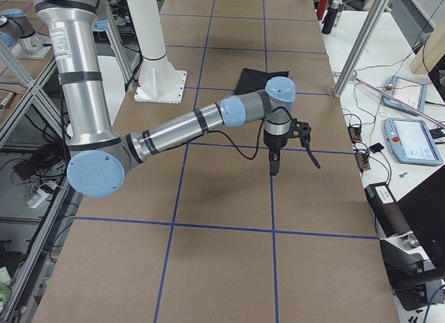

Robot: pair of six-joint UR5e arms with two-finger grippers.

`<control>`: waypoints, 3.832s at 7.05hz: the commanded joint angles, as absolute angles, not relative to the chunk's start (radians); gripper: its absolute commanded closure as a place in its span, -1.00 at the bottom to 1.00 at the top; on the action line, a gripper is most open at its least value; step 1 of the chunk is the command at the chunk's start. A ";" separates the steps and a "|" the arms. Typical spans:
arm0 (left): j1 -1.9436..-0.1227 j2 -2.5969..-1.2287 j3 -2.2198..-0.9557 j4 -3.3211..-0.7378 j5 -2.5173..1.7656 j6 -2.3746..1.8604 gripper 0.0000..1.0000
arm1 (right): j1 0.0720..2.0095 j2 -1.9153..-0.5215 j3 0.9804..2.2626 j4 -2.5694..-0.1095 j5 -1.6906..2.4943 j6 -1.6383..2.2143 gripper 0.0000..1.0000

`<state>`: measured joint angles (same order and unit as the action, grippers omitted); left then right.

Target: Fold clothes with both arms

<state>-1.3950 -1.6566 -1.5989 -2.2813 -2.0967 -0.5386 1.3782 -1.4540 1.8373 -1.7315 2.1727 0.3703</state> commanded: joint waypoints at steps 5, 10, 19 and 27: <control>-1.445 -1.669 -1.519 -2.072 -2.117 -0.224 -1.00 | 1.518 -1.620 1.800 -1.732 2.282 0.180 -1.00; -1.517 -1.767 -1.529 -1.641 -2.118 0.146 -1.00 | 1.561 -1.638 1.776 -1.730 2.379 0.121 -1.00; -1.522 -1.514 -1.761 -1.447 -2.372 0.210 -1.00 | 1.566 -1.683 1.772 -1.709 2.433 0.117 -1.00; -1.520 -1.509 -1.732 -1.402 -2.306 0.216 -1.00 | 1.568 -1.690 1.724 -1.701 2.323 0.023 -1.00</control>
